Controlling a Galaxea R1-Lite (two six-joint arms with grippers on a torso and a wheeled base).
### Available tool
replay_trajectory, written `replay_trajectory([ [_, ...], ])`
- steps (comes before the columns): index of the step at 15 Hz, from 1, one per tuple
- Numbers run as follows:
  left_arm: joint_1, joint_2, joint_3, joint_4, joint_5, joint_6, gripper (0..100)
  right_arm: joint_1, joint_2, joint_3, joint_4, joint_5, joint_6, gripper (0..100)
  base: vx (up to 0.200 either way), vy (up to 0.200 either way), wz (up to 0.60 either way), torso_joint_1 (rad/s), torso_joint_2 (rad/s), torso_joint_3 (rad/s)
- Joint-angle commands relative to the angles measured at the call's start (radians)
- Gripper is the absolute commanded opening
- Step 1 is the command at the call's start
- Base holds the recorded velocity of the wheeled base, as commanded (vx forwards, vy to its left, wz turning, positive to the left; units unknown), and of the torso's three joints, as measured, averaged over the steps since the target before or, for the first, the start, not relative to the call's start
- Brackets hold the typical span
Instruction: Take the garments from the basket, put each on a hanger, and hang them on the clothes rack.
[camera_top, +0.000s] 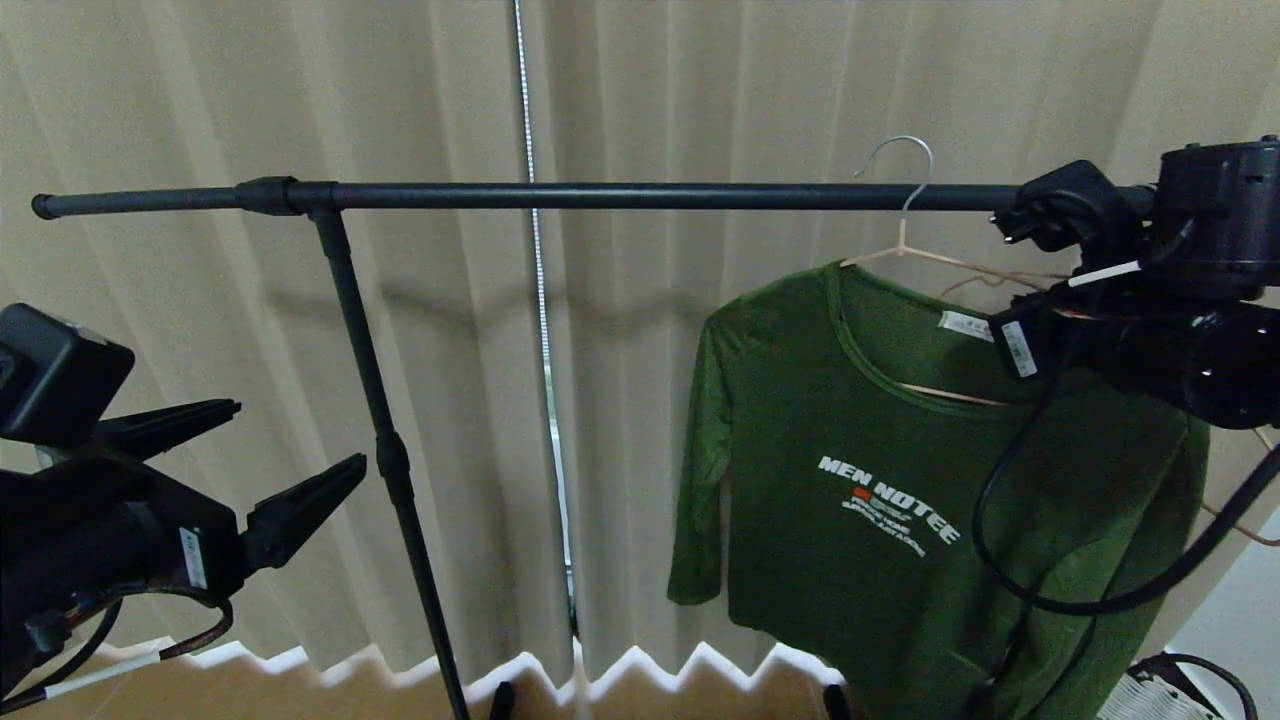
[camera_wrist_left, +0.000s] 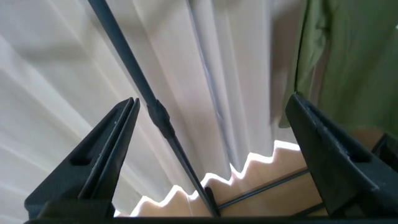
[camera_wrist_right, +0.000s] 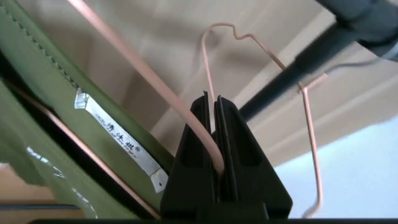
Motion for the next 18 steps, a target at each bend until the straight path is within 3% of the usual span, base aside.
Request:
replay_trajectory([
  [1,0.0,0.002,0.003,-0.001,0.001,0.0,100,0.007,0.101,-0.047,0.001,-0.012,-0.001,0,0.0,0.0,0.0,0.0,0.0,0.0],
  [4,0.0,-0.003,0.012,-0.001,0.001,0.0,100,0.034,0.133,-0.056,-0.002,-0.044,-0.002,0,0.0,0.0,0.0,0.0,0.0,0.0],
  [11,-0.002,-0.014,0.017,0.001,0.002,0.0,100,0.105,0.153,-0.053,-0.03,-0.033,0.001,0,0.0,0.0,0.0,0.0,0.0,0.0],
  [12,0.0,-0.02,0.02,0.001,0.002,-0.002,100,0.112,0.15,-0.05,-0.03,-0.032,0.001,100,0.0,0.0,0.0,0.0,0.0,0.0],
  [15,0.001,-0.041,0.037,-0.001,0.002,-0.003,100,0.119,0.136,-0.036,-0.033,-0.012,0.027,100,0.0,0.0,0.0,0.0,0.0,0.0],
  [18,0.005,-0.057,0.034,0.001,0.004,-0.003,100,0.142,0.084,0.013,-0.08,0.08,0.091,100,0.0,0.0,0.0,0.0,0.0,0.0],
])
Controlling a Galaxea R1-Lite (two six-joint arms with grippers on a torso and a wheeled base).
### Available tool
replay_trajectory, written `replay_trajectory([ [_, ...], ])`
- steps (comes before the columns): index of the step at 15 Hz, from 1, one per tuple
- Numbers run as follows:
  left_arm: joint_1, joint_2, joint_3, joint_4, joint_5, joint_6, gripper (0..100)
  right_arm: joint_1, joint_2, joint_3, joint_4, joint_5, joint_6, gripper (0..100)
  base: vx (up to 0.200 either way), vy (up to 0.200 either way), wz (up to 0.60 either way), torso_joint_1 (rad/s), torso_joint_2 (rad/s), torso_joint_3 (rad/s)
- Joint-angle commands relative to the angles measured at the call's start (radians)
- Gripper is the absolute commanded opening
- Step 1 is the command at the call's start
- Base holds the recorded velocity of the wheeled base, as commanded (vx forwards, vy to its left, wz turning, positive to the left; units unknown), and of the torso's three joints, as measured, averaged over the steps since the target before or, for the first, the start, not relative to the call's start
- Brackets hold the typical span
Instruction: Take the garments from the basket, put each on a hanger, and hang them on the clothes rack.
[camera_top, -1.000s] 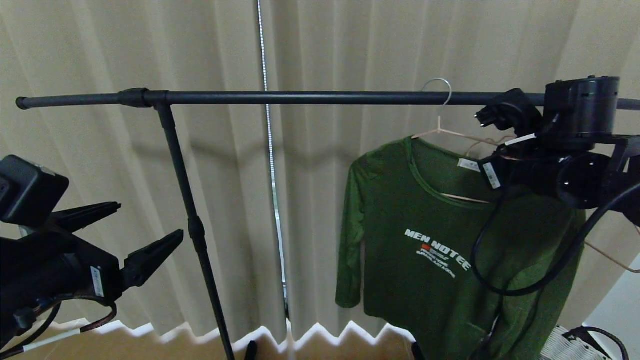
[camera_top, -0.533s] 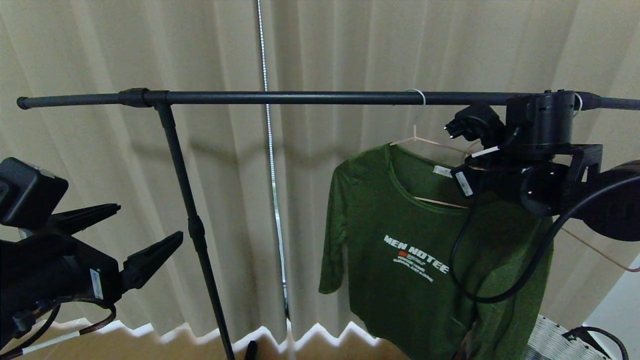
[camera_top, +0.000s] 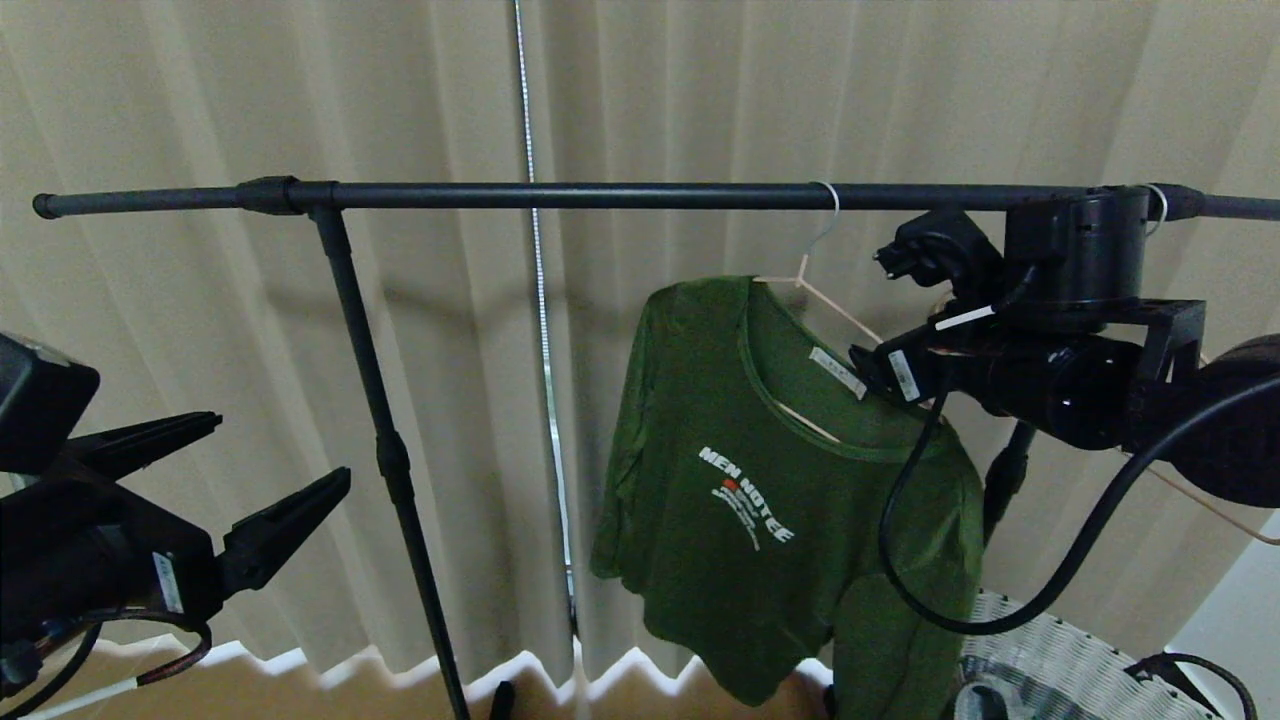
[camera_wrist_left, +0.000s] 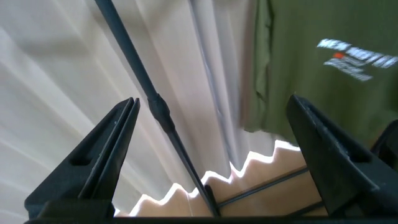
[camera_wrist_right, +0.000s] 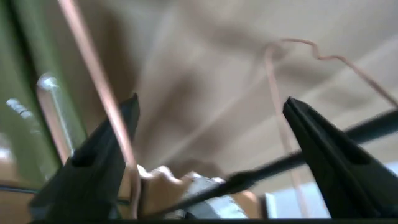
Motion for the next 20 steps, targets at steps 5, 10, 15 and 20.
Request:
replay_trajectory([
  [5,0.004,-0.009,0.008,0.0,0.003,-0.005,100,0.005,-0.096,0.196,-0.28,0.145,0.014,100,0.0,0.0,0.0,0.0,0.0,0.0],
  [10,0.111,-0.06,0.05,0.0,0.001,-0.006,100,0.002,-0.344,0.359,-0.296,0.141,0.005,100,0.0,0.0,0.0,0.0,0.0,0.0],
  [15,0.114,-0.049,0.057,0.0,-0.003,-0.006,100,-0.039,-0.516,0.391,-0.033,0.145,0.012,100,0.0,0.0,0.0,0.0,0.0,0.0],
  [20,0.114,-0.047,0.059,0.0,-0.005,-0.006,100,-0.167,-0.55,0.428,0.111,0.145,0.014,100,0.0,0.0,0.0,0.0,0.0,0.0],
])
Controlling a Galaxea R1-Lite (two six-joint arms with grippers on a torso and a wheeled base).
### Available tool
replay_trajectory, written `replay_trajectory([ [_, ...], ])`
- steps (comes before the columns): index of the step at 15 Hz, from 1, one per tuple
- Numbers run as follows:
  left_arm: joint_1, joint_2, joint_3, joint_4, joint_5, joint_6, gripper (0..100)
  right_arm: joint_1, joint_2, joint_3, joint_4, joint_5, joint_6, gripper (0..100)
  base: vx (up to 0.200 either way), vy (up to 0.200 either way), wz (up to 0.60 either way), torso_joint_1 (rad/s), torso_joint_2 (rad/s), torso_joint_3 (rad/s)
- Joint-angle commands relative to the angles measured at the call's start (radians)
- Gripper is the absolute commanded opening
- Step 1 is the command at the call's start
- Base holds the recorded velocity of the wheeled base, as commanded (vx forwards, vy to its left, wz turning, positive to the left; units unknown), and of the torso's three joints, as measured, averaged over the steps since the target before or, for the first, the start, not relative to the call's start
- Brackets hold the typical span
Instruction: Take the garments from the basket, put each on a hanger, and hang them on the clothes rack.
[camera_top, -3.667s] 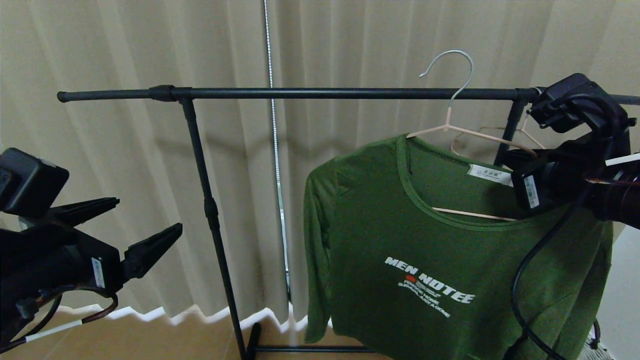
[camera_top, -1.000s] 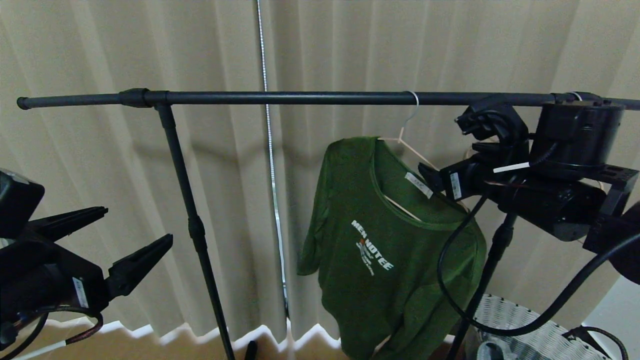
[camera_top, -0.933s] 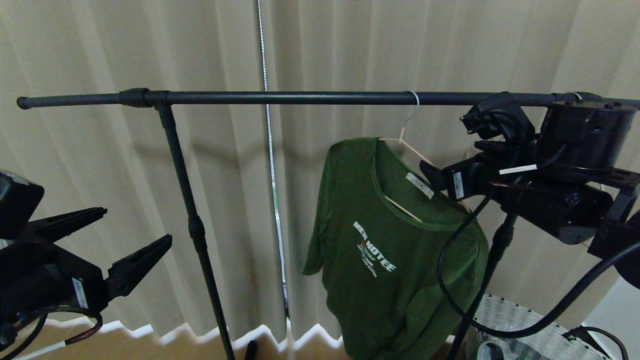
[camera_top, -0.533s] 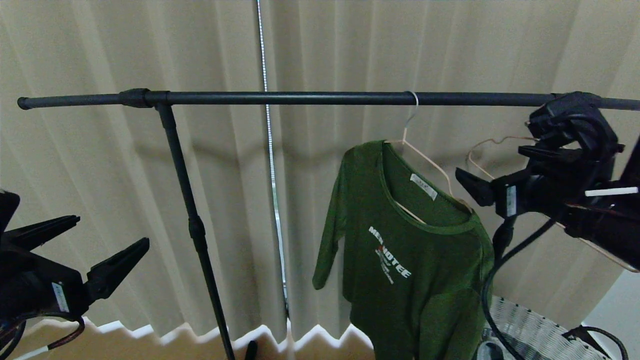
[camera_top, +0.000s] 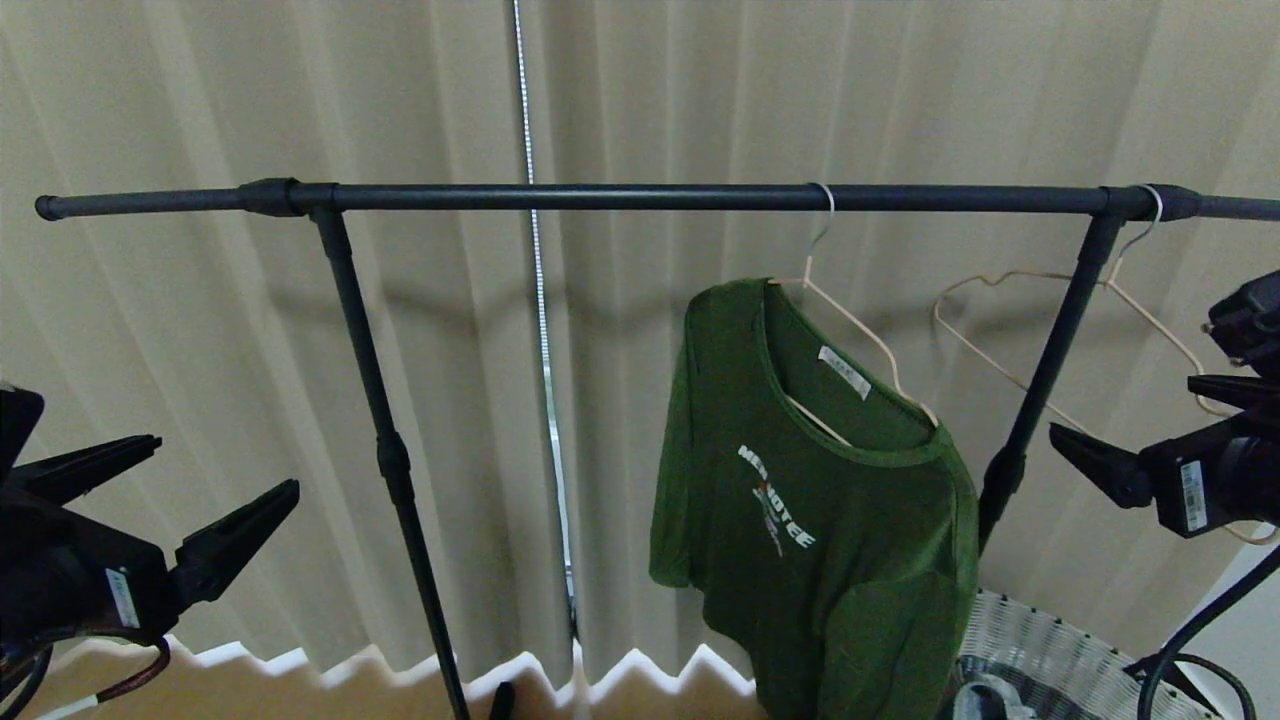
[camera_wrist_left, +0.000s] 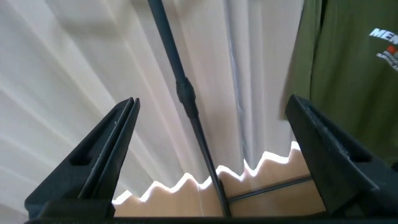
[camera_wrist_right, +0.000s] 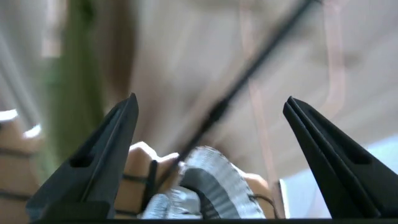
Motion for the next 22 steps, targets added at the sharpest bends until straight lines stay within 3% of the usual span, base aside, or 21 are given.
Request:
replay_trajectory([
  [1,0.0,0.004,0.009,0.0,0.0,0.0,100,-0.022,-0.02,0.011,-0.008,0.0,0.0,100,0.0,0.0,0.0,0.0,0.0,0.0],
  [5,0.0,0.028,0.003,-0.002,0.0,0.003,100,-0.023,0.011,0.056,-0.182,0.0,0.0,100,0.0,0.0,0.0,0.0,0.0,0.0],
  [9,0.0,0.039,0.009,-0.002,0.0,0.003,100,-0.034,0.091,0.1,-0.392,0.0,0.0,100,-0.2,0.0,0.0,0.008,0.01,0.0],
  [17,0.0,0.048,0.017,-0.002,0.0,0.007,100,-0.039,0.1,0.12,-0.412,-0.005,-0.006,100,-0.2,0.0,0.0,-0.001,0.0,0.004],
  [22,-0.001,0.042,0.029,-0.002,-0.001,0.006,100,-0.071,0.097,0.134,-0.412,-0.003,-0.006,100,0.0,0.0,0.0,0.0,0.0,0.0],
])
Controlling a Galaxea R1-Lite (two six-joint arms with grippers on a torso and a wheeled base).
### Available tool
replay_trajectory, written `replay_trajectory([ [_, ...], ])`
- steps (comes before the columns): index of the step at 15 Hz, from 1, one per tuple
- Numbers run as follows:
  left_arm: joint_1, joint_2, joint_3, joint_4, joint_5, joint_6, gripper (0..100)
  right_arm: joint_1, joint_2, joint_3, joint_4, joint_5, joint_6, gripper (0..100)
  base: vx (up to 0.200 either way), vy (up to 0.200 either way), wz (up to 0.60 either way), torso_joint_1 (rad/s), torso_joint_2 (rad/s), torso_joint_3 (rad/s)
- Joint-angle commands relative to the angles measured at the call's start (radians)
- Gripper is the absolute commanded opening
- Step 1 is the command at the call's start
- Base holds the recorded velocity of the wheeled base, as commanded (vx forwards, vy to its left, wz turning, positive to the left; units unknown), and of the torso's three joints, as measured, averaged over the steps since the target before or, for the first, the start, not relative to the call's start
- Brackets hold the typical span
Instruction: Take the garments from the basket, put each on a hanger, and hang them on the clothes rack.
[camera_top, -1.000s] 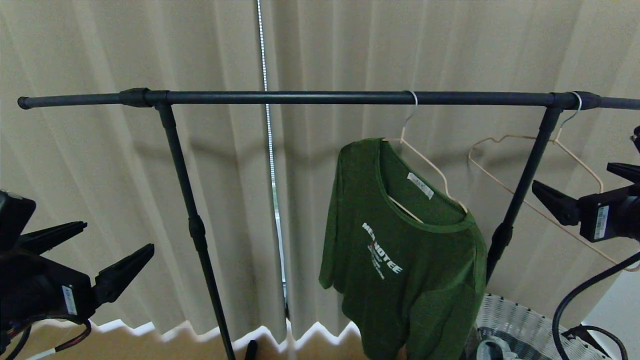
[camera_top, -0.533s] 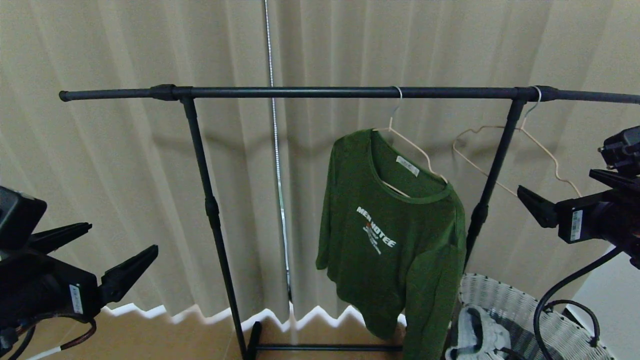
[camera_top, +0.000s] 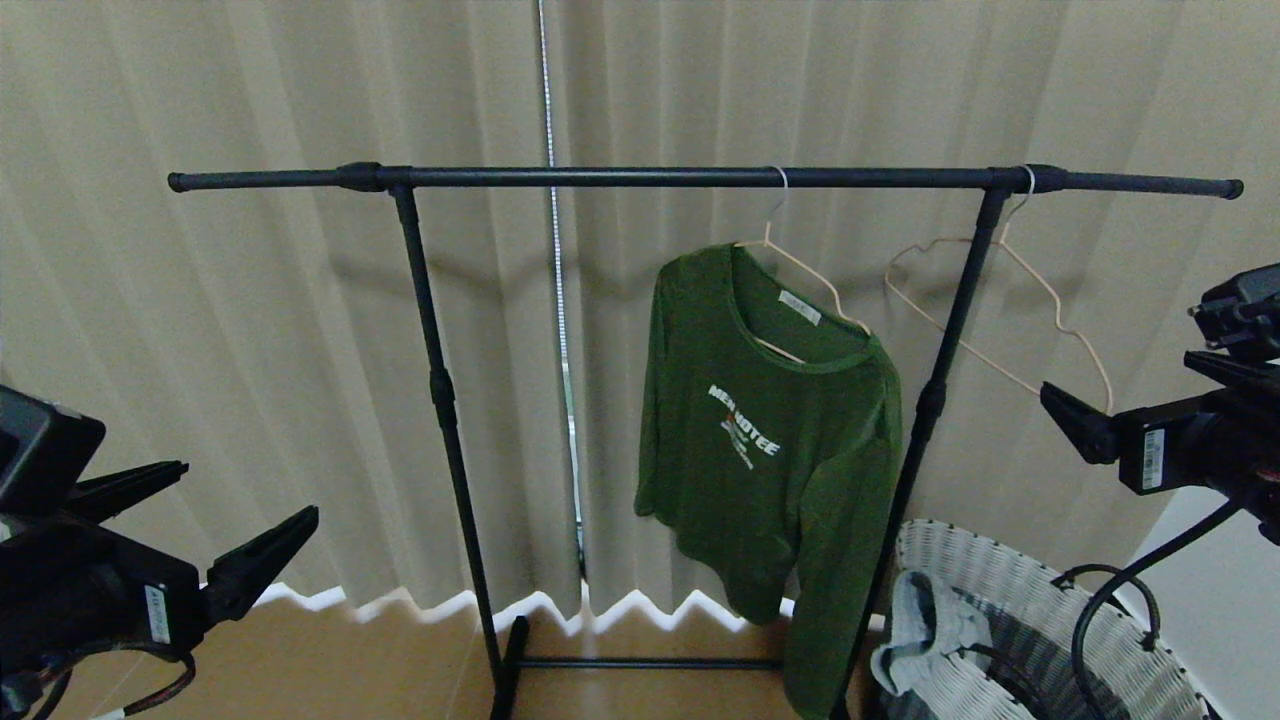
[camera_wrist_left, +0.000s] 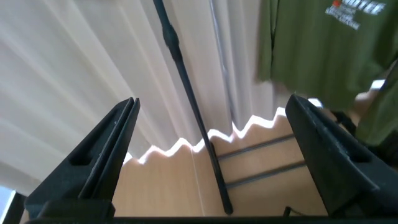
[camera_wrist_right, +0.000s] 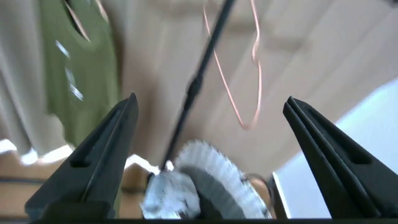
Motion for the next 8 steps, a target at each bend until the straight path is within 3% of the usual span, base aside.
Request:
replay_trajectory([
  [1,0.0,-0.001,0.001,-0.001,0.001,-0.002,100,-0.019,-0.013,0.014,0.008,0.001,-0.003,100,0.0,0.0,0.0,0.0,0.0,0.0],
  [4,0.0,0.002,-0.01,-0.003,0.001,-0.003,100,-0.048,-0.022,0.035,0.004,0.002,-0.077,100,0.0,0.0,0.0,0.0,0.0,0.0],
  [8,0.0,-0.001,-0.013,-0.003,0.001,-0.002,100,-0.049,-0.036,0.044,0.0,0.002,-0.1,100,0.0,0.0,0.0,0.0,0.0,0.0],
])
